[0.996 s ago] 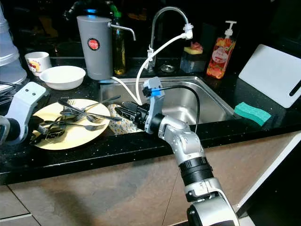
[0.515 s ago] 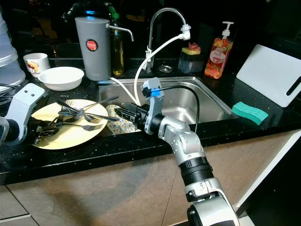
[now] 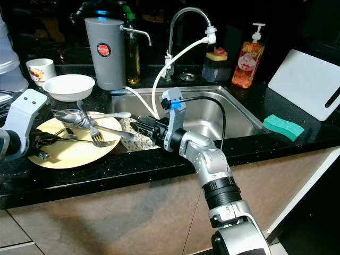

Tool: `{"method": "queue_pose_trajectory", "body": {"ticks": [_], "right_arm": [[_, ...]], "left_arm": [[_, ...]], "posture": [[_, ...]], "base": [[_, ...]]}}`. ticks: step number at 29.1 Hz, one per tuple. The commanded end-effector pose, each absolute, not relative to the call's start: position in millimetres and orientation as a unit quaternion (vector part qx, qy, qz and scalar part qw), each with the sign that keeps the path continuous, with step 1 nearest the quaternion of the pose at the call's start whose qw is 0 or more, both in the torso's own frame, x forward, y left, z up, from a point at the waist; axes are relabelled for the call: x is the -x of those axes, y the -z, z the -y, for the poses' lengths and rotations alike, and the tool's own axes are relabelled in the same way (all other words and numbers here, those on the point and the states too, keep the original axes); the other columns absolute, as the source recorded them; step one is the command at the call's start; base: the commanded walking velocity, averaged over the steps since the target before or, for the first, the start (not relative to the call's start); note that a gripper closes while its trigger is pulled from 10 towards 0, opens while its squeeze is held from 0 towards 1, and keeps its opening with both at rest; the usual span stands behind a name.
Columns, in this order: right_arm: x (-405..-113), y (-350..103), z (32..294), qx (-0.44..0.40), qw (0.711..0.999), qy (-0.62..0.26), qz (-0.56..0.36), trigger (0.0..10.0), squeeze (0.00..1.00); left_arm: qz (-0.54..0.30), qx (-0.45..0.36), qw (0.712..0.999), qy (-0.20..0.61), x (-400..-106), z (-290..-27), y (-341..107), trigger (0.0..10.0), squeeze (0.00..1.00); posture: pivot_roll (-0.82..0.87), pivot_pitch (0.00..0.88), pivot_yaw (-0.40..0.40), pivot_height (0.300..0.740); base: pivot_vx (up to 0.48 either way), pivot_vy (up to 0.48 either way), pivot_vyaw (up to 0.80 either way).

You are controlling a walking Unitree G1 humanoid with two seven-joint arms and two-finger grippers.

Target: Kitchen organization

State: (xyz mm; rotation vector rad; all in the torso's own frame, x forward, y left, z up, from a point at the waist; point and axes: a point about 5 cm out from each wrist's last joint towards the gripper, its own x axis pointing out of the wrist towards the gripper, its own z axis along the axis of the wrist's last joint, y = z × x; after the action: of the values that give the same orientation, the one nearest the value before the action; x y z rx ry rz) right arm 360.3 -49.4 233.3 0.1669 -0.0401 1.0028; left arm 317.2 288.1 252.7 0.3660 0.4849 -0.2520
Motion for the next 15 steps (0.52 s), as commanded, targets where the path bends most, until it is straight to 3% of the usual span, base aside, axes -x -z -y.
{"method": "queue_pose_trajectory", "body": {"ticks": [1, 15], "right_arm": [[-362.6, -232.8, 53.5, -0.072, 0.878, -0.473, 0.012, 10.0, 0.00], [-363.2, -235.3, 52.0, -0.073, 0.875, -0.479, 0.013, 10.0, 0.00]], "left_arm": [[-0.197, -0.190, 0.954, 0.123, -321.1, -281.6, -270.9, 0.0, 0.00], [-0.130, -0.209, 0.961, 0.123, -318.7, -273.7, -306.2, 0.0, 0.00]], "posture": [[0.02, 0.014, -0.100, 0.740], [0.02, 0.016, -0.101, 0.740]], "base": [[0.000, 0.000, 0.00], [0.000, 0.000, 0.00]]}}
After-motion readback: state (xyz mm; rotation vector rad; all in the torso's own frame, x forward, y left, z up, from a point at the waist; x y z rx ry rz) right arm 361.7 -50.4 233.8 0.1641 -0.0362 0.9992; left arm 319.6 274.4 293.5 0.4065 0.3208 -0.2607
